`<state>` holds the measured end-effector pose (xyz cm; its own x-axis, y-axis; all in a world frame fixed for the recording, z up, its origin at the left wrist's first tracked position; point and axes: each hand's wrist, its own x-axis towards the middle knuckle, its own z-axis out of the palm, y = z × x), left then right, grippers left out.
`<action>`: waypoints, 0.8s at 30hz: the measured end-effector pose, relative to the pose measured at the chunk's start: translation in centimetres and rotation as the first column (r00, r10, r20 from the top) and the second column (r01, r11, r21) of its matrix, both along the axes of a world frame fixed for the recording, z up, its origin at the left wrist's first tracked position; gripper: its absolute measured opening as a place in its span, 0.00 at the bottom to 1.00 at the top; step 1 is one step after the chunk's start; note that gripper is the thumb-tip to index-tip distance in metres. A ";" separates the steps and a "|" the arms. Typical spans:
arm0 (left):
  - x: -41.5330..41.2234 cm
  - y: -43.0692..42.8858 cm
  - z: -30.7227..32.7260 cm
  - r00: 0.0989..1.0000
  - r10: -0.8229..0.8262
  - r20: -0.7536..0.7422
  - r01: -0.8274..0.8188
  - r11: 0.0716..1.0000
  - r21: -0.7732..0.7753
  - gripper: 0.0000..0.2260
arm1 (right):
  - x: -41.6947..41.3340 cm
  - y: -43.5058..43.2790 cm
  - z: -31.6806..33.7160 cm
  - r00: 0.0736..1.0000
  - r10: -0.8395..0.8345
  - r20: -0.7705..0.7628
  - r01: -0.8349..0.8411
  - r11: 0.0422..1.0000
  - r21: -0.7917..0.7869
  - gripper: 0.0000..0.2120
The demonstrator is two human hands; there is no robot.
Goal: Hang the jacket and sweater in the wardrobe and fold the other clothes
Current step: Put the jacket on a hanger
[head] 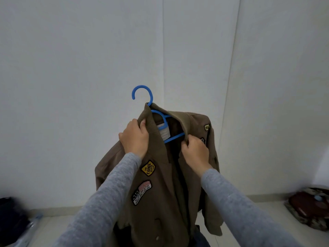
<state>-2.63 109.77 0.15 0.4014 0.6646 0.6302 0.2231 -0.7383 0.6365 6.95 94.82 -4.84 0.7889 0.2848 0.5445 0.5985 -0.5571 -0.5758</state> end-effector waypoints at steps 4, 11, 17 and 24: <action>0.4 0.0 -0.4 0.999 0.036 -0.040 -0.037 0.998 -0.048 0.13 | -2.4 1.1 -1.1 0.972 0.230 -0.037 -0.228 0.972 0.049 0.16; 0.2 1.0 -0.5 1.000 0.005 0.007 -0.005 1.000 0.008 0.14 | -2.0 0.9 -2.2 0.934 0.356 -0.014 -0.356 0.934 -0.018 0.20; -1.3 3.0 -0.7 0.994 -0.001 0.106 -0.003 0.999 0.041 0.14 | 0.1 -2.0 -1.3 0.996 -0.082 -0.038 0.090 0.868 0.488 0.11; -2.9 4.3 -0.8 0.991 -0.004 0.132 -0.004 0.998 0.057 0.14 | 1.7 -2.8 -2.1 0.962 0.069 -0.263 0.023 0.943 0.331 0.07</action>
